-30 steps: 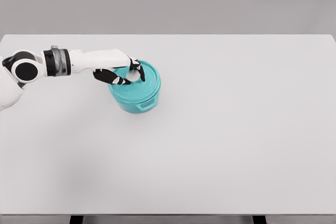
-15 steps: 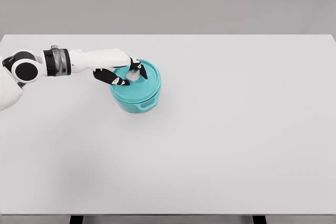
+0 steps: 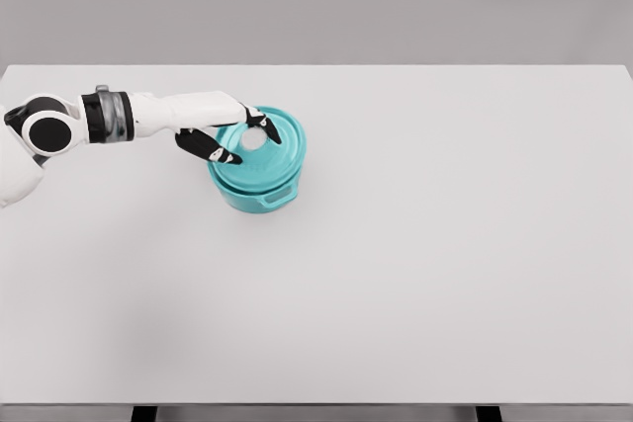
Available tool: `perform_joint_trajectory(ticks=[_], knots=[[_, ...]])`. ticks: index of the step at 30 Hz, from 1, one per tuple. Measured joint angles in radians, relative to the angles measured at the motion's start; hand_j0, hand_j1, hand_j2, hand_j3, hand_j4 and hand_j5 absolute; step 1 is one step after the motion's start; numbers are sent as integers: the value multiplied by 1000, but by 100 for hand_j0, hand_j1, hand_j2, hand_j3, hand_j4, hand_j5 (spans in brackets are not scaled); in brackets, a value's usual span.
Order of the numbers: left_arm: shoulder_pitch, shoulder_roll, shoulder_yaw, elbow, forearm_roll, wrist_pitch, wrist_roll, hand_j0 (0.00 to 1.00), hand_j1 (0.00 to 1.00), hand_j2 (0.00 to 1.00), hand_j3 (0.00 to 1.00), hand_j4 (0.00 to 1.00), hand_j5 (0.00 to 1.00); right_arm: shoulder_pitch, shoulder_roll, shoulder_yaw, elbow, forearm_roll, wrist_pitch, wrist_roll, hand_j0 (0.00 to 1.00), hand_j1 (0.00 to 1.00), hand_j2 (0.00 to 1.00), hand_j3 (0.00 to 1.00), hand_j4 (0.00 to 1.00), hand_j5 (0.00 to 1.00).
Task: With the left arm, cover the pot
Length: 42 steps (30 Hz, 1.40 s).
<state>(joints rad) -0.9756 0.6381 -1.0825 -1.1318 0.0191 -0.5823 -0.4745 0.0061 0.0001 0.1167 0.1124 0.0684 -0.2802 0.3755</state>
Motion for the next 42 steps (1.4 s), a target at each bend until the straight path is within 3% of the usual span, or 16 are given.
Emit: perform_joint_trajectory(ticks=[10,18,42], knots=[[-3,0,-8,-2,6,17,-7,69,69,69,69,69,69,0,0,0,0,0,0,0,100,100,100,100,100,100],[-2,6,-14,-5,9,18,-9,89,89,89,89,89,89,0,0,0,0,0,0,0,100,100,100,100,100,100],[-5,22,-25,-32,14,36,-14,97,97,97,97,97,97,0,0,0,0,0,0,0,100,100,100,100,100,100]])
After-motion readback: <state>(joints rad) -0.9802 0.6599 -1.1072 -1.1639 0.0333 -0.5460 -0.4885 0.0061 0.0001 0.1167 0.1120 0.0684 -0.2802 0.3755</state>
